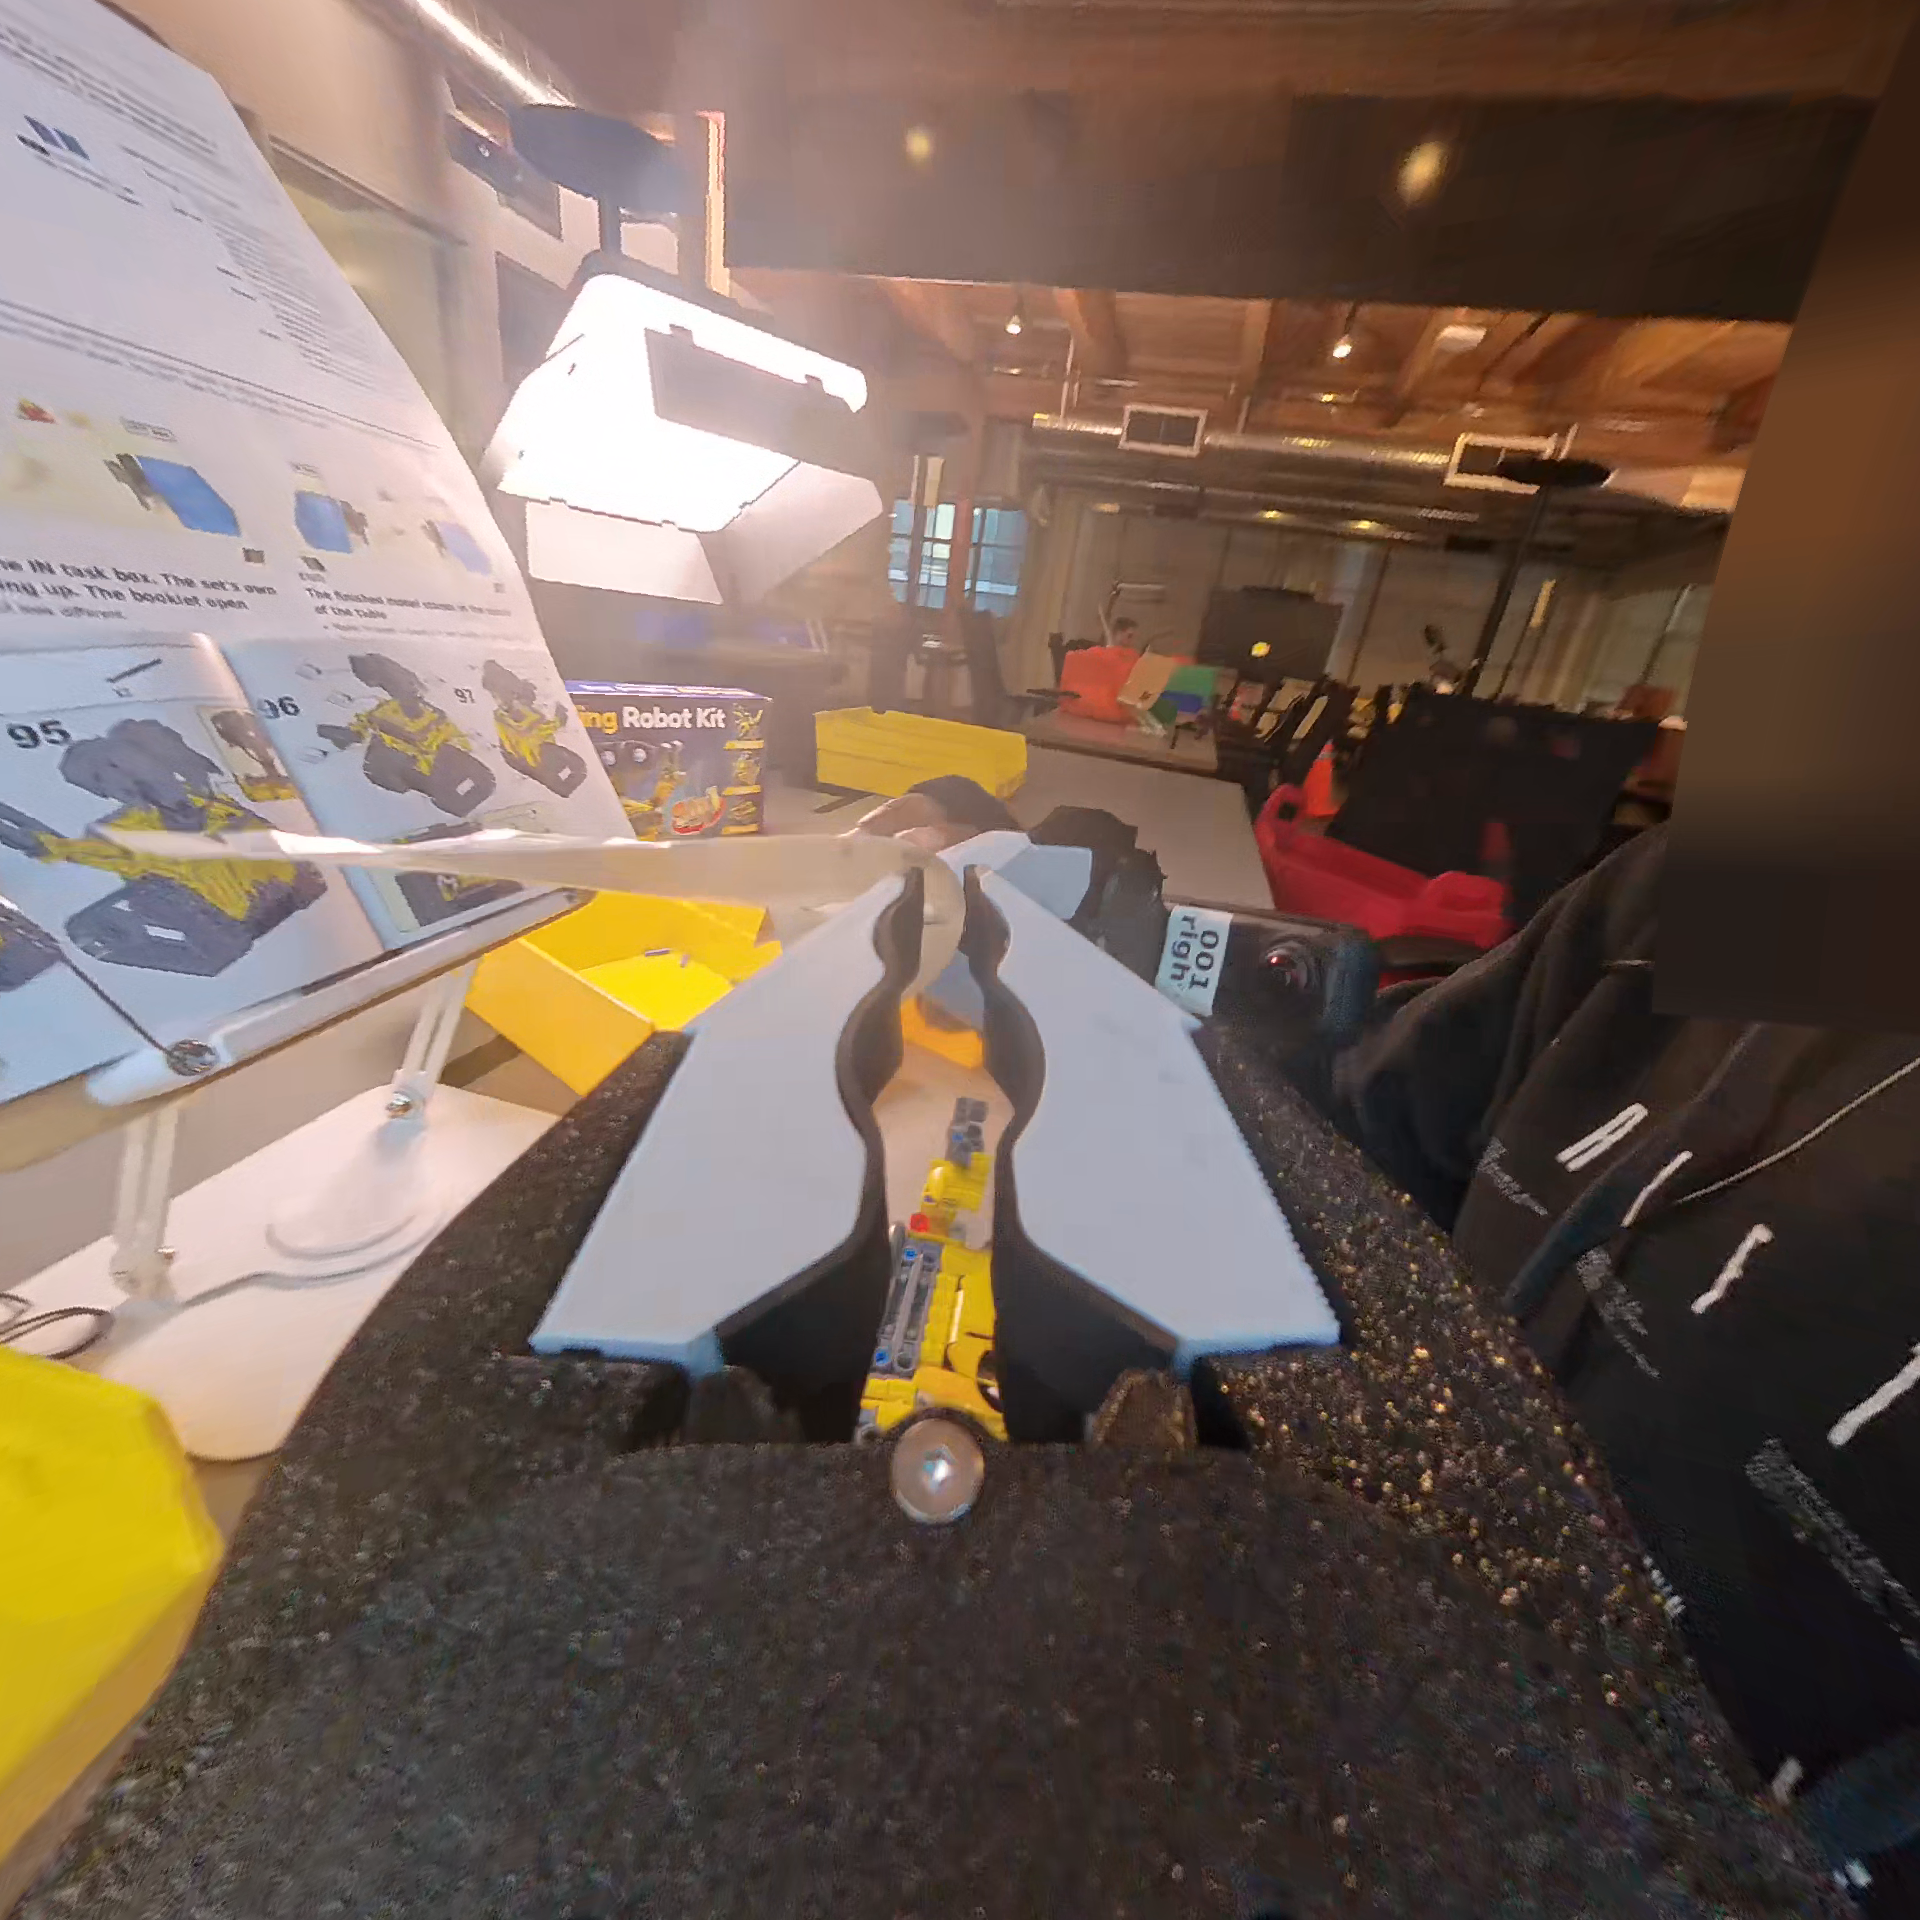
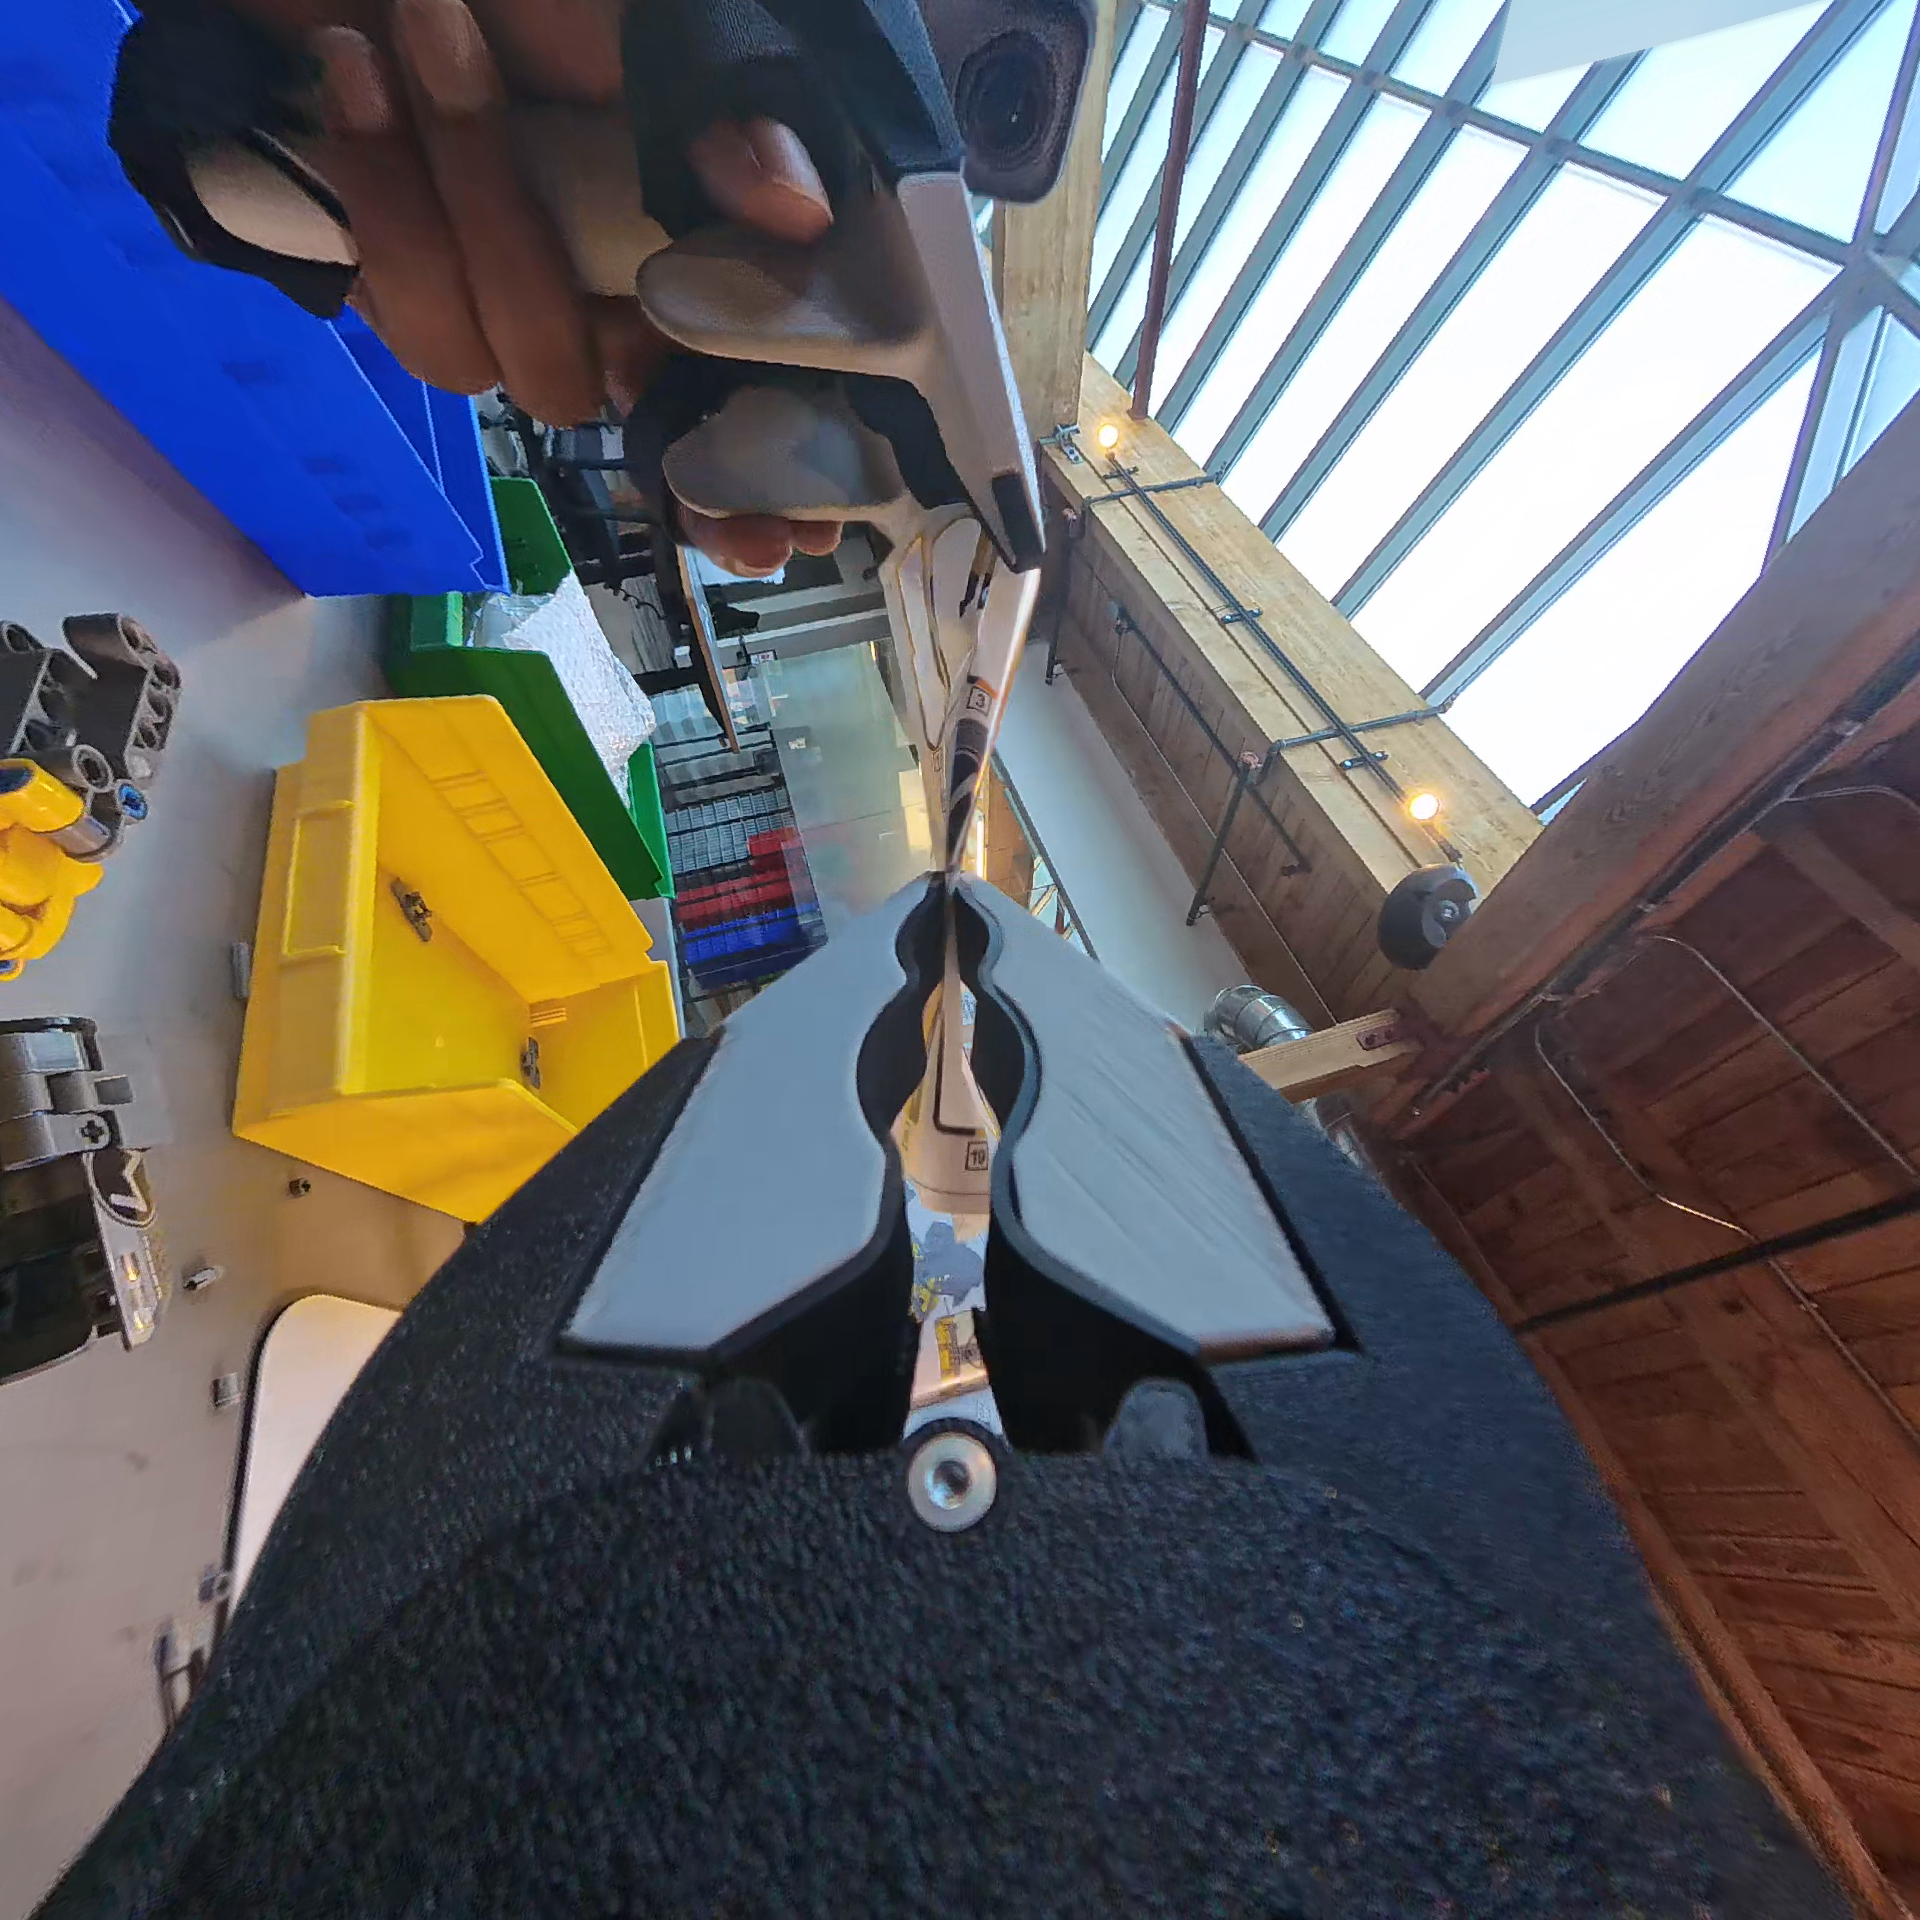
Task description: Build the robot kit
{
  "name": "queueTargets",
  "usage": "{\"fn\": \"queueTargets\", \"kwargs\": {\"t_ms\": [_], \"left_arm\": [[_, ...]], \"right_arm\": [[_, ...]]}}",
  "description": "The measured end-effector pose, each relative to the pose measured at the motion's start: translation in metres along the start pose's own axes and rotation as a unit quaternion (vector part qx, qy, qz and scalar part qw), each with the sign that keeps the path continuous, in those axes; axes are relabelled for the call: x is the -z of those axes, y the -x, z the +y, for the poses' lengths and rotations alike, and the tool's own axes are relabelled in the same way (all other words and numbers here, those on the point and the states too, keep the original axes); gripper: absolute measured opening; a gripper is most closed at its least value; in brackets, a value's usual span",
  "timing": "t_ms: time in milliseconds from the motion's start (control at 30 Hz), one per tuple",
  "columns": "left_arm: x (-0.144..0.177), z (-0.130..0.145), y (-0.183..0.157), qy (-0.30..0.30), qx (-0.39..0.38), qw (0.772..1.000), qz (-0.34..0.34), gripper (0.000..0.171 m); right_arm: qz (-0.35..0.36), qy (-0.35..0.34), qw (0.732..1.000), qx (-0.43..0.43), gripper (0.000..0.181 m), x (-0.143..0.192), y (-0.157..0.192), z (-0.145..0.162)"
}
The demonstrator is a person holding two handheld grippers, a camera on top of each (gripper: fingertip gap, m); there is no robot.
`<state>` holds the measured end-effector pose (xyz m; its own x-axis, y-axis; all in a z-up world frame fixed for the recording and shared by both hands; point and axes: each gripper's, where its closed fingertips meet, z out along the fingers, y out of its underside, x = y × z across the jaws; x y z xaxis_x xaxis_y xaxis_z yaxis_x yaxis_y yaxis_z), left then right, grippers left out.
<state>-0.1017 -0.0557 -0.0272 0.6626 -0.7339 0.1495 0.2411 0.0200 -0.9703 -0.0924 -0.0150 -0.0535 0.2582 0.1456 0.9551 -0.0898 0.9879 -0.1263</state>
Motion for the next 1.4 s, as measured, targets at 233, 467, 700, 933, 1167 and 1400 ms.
{"fn": "queueTargets", "kwargs": {"t_ms": [233,467,700,933,1167,1400], "left_arm": [[0.005,-0.009,0.003,-0.042,0.100,0.993,0.044,0.001],[0.004,-0.003,-0.001,-0.006,-0.005,1.000,0.016,0.000],[-0.004,0.014,0.002,0.065,-0.153,0.985,-0.041,0.000],[-0.031,0.035,-0.024,0.118,-0.225,0.967,0.007,0.000],[-0.038,0.038,-0.034,0.134,-0.252,0.958,0.021,0.000],[-0.040,0.043,-0.041,0.144,-0.248,0.957,0.035,0.000]], "right_arm": [[0.010,-0.010,1.000,0.014,0.000,0.001,0.000,-0.005],[-0.039,-0.012,0.996,-0.078,0.002,-0.001,0.007,0.000],[-0.211,-0.059,0.896,-0.386,0.032,0.018,-0.004,-0.023],[-0.247,-0.059,0.892,-0.374,0.024,0.016,0.008,-0.041],[-0.266,-0.092,0.866,-0.412,0.009,0.025,0.003,-0.045],[-0.307,-0.133,0.812,-0.478,0.002,0.035,0.003,-0.050]]}}
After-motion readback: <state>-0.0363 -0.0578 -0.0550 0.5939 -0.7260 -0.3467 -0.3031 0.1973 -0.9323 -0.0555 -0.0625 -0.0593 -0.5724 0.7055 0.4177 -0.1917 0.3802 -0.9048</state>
